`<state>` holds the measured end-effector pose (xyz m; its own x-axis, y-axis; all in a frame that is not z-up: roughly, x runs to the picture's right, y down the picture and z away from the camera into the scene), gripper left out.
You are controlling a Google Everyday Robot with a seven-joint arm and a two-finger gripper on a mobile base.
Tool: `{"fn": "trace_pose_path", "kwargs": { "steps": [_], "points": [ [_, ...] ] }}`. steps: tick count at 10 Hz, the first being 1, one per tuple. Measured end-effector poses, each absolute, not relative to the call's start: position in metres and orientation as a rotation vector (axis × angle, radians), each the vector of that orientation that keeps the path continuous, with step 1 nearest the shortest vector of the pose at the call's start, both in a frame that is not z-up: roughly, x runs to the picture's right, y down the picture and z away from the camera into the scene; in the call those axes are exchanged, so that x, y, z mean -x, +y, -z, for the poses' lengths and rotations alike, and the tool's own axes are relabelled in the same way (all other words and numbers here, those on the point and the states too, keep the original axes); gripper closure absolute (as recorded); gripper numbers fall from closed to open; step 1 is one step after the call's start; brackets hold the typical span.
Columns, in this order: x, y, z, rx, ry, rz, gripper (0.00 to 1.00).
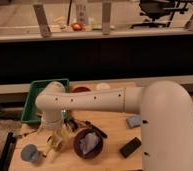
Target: Place banana in metal cup
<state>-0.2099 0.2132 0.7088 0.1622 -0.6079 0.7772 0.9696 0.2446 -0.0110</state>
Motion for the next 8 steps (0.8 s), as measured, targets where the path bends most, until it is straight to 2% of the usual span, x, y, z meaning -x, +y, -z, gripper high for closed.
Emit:
{"fn": "trace_pose_path", "kwargs": {
  "steps": [8],
  "points": [
    [0.2108,0.2027,-0.7064,0.574,-0.756,1.24,0.2]
  ]
}}
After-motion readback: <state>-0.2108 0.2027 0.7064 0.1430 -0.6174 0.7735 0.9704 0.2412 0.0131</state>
